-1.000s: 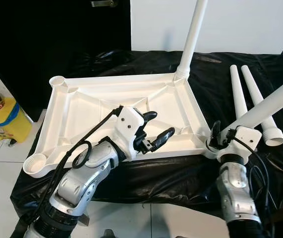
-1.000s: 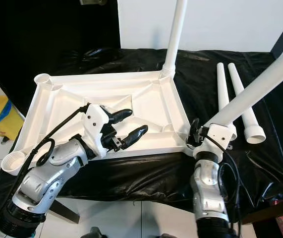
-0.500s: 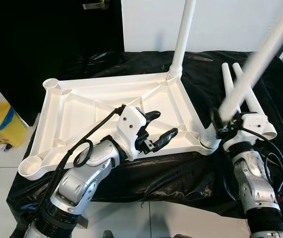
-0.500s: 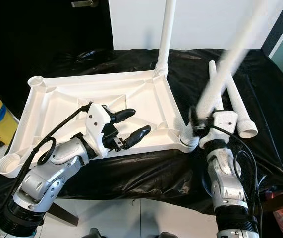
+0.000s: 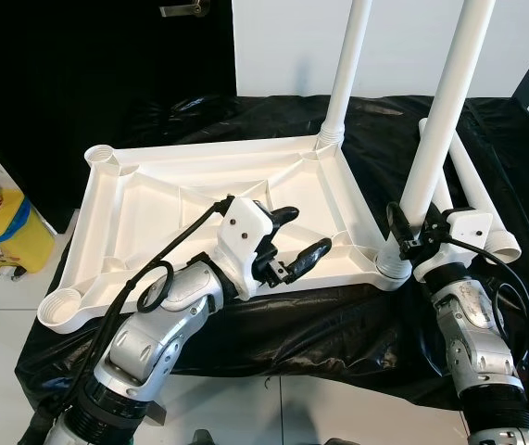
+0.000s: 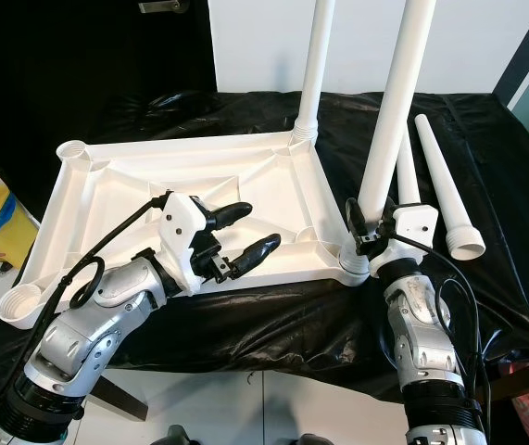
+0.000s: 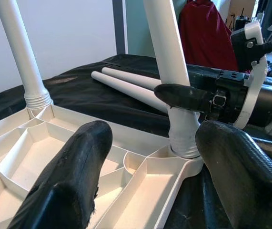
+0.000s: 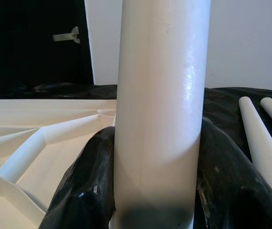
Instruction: Building children table
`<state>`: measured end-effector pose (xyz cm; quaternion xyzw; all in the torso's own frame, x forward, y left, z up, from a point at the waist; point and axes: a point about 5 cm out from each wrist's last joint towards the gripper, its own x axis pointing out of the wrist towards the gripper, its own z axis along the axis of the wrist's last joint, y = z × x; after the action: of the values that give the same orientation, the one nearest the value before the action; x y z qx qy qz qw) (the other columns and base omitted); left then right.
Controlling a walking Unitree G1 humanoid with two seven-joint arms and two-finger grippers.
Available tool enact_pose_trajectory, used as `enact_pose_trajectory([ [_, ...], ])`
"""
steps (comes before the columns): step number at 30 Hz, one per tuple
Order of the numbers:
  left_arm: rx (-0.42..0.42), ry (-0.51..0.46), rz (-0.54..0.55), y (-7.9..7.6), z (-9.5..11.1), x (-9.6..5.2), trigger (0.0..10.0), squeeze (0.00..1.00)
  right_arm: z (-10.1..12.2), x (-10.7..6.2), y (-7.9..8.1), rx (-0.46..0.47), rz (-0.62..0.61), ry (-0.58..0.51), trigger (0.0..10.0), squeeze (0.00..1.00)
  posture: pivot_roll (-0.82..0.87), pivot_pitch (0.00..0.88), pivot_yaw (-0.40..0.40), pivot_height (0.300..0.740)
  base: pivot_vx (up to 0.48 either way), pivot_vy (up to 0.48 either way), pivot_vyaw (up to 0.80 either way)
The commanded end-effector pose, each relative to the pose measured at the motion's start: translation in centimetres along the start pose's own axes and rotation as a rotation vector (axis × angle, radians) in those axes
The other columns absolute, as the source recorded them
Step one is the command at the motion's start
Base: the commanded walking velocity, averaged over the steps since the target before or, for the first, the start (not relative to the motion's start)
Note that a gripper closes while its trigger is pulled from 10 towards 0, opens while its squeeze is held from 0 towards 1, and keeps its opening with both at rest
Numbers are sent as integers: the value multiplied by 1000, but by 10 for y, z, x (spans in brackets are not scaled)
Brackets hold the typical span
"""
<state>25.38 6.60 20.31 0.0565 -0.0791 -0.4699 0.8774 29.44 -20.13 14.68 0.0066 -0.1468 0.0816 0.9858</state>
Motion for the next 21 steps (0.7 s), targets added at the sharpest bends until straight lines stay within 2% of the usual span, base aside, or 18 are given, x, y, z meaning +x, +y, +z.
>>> enact_pose_trajectory([
  [1,1,-3,-64,3,1,0,10000,0,-2,-2,6,24,31,13,10000,0,6,71,-26,740,0,0,0],
  [4,-24,-14,-54,8,3,2,10000,0,2,1,11,25,53,-3,10000,0,8,68,-27,740,0,0,0],
  [5,-69,-46,-62,12,7,5,10000,1000,7,4,17,24,96,-17,10000,0,9,62,-28,740,0,0,0],
  [6,-69,-46,-62,12,7,5,10000,1000,7,4,17,24,96,-17,10000,0,9,62,-28,740,0,0,0],
  [7,-105,-81,-90,16,13,9,10000,1000,11,8,26,14,165,-28,10000,0,9,58,-30,740,0,0,0],
  [8,-105,-81,-90,16,13,9,10000,1000,11,8,26,14,165,-28,10000,0,9,58,-30,740,0,0,0],
  [11,-153,-140,-167,17,25,16,10000,1000,16,14,39,8,295,-32,10000,0,15,46,-37,740,0,0,0],
  [12,-153,-140,-167,17,25,16,10000,1000,16,14,39,8,295,-32,10000,0,15,46,-37,740,0,0,0],
  [13,-162,-166,-219,16,31,20,10000,0,17,16,44,10,355,-26,10000,0,16,41,-40,740,0,0,0],
  [14,-183,-192,-266,16,37,24,10000,0,18,19,48,4,414,-21,10000,0,18,37,-43,740,0,0,0],
  [16,-183,-192,-266,16,37,24,10000,0,18,19,48,4,414,-21,10000,0,18,37,-43,740,0,0,0],
  [18,-209,-224,-326,17,44,29,10000,0,20,24,54,-2,505,-13,10000,0,20,32,-46,740,0,0,0],
  [21,-197,-219,-357,19,46,34,10000,0,24,28,59,-6,573,-11,10000,0,19,23,-48,740,0,0,0],
])
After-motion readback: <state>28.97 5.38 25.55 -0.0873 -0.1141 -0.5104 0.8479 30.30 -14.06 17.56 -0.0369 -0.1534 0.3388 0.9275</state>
